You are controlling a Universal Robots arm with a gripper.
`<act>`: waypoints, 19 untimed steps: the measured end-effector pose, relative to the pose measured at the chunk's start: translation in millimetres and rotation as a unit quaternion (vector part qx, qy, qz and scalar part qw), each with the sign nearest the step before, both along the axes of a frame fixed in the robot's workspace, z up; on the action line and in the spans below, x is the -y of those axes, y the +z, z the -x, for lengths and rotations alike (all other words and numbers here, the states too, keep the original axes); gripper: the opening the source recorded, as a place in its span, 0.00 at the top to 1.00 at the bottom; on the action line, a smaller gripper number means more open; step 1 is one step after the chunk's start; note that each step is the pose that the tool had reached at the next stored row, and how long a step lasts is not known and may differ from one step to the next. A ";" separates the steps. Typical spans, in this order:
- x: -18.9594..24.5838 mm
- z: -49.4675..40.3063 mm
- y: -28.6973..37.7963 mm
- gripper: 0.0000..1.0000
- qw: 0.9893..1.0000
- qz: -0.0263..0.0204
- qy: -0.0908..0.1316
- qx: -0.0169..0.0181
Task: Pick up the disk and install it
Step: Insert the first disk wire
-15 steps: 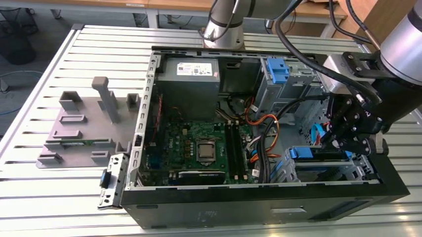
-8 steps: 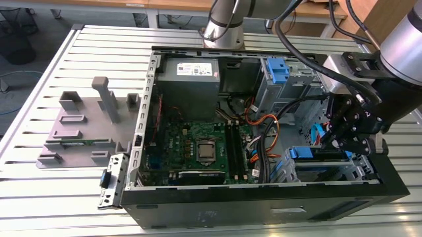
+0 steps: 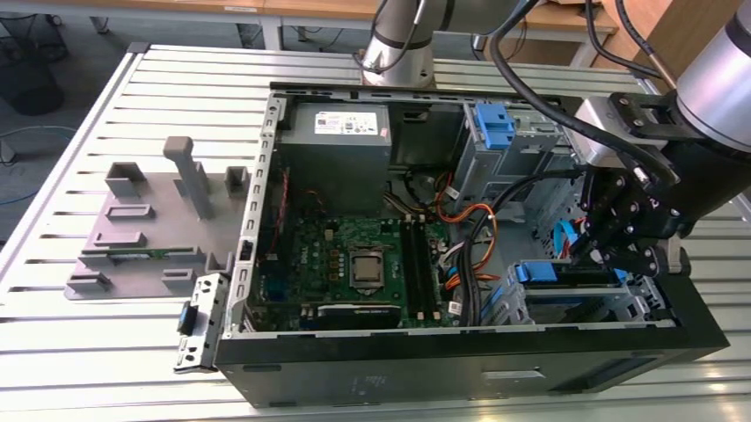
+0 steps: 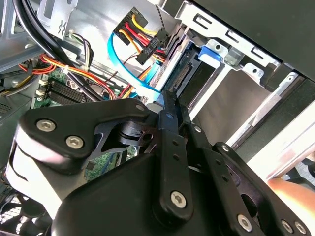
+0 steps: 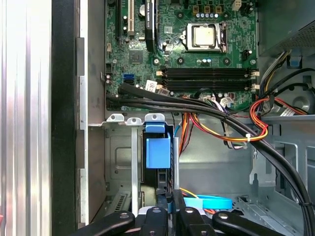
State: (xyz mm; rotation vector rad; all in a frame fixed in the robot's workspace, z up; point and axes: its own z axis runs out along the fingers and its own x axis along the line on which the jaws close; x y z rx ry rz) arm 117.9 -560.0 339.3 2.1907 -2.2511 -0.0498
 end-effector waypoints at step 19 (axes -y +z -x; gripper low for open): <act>0.0 -0.1 -4.4 0.84 1.000 0.000 0.000 -0.001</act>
